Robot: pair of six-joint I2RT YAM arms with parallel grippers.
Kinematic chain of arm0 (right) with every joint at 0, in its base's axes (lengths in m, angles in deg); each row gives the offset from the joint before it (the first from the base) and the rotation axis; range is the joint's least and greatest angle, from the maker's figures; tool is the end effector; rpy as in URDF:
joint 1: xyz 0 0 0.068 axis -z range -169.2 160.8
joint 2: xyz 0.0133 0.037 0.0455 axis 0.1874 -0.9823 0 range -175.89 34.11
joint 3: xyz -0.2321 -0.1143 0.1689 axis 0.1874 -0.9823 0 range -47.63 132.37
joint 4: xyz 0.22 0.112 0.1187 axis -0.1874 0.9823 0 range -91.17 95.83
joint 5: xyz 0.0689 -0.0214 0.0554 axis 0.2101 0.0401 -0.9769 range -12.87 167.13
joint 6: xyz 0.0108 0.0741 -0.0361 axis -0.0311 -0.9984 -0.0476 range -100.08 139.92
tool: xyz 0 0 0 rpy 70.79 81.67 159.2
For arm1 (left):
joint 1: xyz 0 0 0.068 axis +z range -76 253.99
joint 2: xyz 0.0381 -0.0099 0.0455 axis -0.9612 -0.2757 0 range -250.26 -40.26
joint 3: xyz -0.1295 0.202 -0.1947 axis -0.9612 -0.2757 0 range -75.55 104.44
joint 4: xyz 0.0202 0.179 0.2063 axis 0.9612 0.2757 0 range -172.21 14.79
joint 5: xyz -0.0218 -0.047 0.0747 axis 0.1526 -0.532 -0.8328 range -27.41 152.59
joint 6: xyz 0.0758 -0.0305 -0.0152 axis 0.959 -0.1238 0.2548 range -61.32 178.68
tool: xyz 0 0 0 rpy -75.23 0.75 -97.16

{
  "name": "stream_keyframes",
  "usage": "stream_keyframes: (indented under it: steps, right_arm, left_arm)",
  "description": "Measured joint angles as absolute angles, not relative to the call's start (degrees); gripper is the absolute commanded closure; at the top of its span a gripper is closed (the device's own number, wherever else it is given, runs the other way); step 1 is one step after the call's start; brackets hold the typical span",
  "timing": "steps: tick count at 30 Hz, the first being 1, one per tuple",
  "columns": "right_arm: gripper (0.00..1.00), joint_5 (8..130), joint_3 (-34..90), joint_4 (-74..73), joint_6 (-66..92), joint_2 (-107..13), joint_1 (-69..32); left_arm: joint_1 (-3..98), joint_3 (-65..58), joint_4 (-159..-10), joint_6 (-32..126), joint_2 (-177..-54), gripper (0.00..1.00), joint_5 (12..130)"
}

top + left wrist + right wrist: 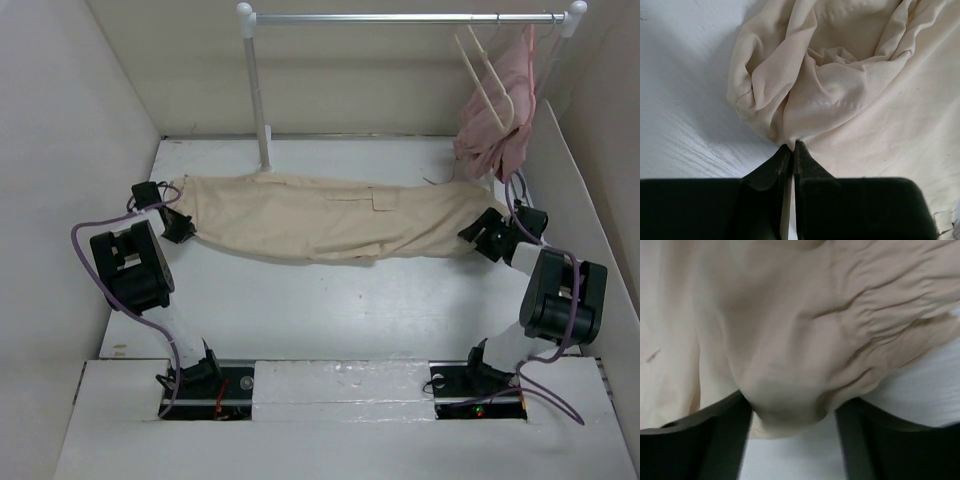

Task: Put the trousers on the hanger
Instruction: Fold the trousers at the center of the board.

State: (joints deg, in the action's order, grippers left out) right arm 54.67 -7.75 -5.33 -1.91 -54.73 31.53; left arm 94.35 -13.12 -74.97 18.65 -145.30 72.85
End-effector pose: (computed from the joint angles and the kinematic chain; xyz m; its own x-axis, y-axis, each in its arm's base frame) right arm 0.3173 -0.0906 0.1598 -0.5844 0.5886 -0.5586 0.3133 0.7986 0.5138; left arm 0.4008 0.1349 0.1628 -0.3978 -0.8227 -0.4061 -0.6405 0.5659 -0.5191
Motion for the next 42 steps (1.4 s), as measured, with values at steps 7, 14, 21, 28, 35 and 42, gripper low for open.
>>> stream_keyframes:
  steps: [7, 14, 21, 28, 35, 42]
  right_arm:
    - [1.00, 55.48, -9.39, -7.26, -6.34, -56.93, 32.86]
    - [1.00, 56.55, -12.69, 6.53, -1.25, -39.19, 40.38]
    - [1.00, 56.09, -12.98, 22.29, 4.91, -26.64, 44.19]
    - [0.02, 59.08, -12.50, 31.97, 10.46, -24.00, 44.71]
    - [0.00, 61.29, -7.14, 33.24, 13.72, -26.99, 44.84]
    - [0.00, 65.16, -10.53, 31.45, 12.50, -27.01, 46.04]
  left_arm:
    - [94.31, -12.88, -70.46, 19.66, -143.48, 1.00, 68.13]
    - [93.94, -12.84, -60.91, 19.90, -137.82, 1.00, 59.84]
    - [92.96, -14.61, -53.31, 20.29, -130.48, 1.00, 52.87]
    - [93.37, -21.16, -48.54, 20.51, -124.38, 0.67, 43.32]
    - [94.05, -20.46, -45.46, 19.18, -118.92, 0.42, 42.21]
    - [79.40, -14.13, -50.60, 18.32, -111.62, 0.44, 49.27]
